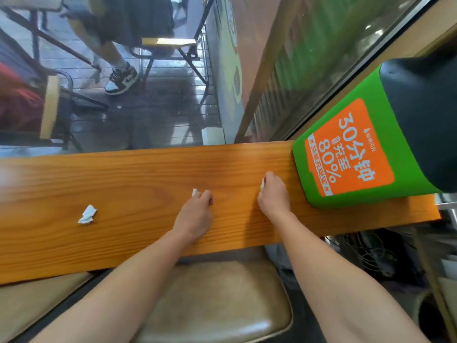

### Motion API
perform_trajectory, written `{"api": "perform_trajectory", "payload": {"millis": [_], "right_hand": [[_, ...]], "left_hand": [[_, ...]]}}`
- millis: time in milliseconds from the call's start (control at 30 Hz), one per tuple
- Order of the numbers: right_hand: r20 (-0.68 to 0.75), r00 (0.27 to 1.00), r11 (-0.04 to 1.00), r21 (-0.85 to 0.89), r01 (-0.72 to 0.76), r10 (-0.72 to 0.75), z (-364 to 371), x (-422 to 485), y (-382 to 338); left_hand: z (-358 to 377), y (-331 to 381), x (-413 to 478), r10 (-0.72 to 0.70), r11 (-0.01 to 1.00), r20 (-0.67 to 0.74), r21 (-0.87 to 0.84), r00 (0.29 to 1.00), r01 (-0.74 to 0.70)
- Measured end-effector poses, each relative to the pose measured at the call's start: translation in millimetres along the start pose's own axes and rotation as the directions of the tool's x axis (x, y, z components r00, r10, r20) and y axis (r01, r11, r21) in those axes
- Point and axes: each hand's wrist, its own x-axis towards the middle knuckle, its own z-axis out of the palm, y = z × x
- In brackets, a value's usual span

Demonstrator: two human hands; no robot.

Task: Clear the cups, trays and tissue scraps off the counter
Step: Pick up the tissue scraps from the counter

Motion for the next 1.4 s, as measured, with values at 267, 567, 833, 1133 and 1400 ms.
{"api": "perform_trajectory", "payload": {"millis": [267, 567, 833, 1133, 1400], "right_hand": [[0.221, 0.969, 0.994, 0.007, 0.113, -0.112, 25, -27, -87], [0.189, 0.978, 0.977, -0.174, 0.120, -0.086, 81, -66, -140], [0.153, 0.987, 0.994, -0.083, 0.069, -0.056, 95, -86, -155], [0.174, 0.984, 0.997, -0.055, 0.054, -0.043, 96, -113, -149], [0.110, 0.990, 0.992, 0.099, 0.075, -0.086, 32, -145, -110]], "left_hand": [[-51, -63, -26, -0.021, 0.968, -0.152, 0.244, 0.988, 0.058], [-102, -164, -64, -0.233, 0.926, -0.410, 0.183, 0.882, 0.330], [-119, -212, -77, -0.331, 0.906, -0.317, 0.158, 0.889, 0.394], [-110, -219, -65, -0.244, 0.953, -0.139, 0.148, 0.960, 0.264], [-101, -133, -67, -0.062, 0.979, -0.111, 0.189, 0.992, 0.082]]}}
